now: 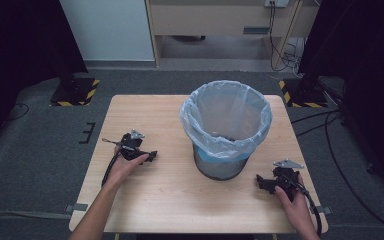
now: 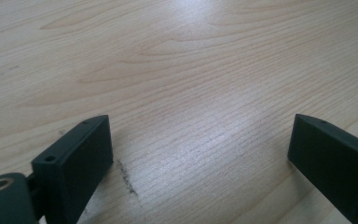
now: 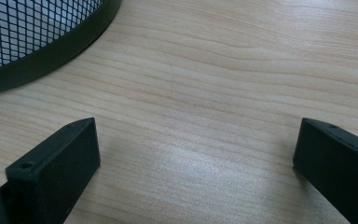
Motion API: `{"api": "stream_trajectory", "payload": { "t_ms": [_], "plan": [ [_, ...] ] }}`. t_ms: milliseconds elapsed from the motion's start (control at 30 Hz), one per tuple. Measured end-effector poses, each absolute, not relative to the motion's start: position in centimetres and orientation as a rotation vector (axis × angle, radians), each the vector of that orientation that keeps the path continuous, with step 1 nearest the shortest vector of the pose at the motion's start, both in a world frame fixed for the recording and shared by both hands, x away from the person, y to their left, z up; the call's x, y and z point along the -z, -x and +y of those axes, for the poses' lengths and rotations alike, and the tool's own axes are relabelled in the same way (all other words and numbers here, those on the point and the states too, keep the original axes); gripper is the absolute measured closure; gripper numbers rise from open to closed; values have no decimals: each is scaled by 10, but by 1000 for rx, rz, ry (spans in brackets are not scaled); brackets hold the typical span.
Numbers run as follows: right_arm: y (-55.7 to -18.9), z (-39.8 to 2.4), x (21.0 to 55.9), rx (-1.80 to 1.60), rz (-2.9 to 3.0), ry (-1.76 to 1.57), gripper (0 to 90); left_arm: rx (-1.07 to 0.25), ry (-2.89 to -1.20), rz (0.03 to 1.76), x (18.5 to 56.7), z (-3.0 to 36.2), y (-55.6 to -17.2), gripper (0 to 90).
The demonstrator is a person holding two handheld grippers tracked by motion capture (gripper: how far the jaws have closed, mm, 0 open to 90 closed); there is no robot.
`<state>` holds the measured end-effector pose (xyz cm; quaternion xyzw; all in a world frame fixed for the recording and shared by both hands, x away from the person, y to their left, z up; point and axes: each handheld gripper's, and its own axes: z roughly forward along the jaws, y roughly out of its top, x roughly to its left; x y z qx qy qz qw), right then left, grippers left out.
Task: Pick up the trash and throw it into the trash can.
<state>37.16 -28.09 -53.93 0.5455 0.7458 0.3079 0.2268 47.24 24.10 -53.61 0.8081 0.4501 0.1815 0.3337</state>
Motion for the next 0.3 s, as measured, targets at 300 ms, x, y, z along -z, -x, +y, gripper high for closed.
{"api": "stream_trajectory", "payload": {
  "t_ms": [300],
  "plan": [
    [-370, -280, 539, -847, 2043, -1521, 5, -490, -2112, 1191, 537, 238, -470, 10]
  ]
}}
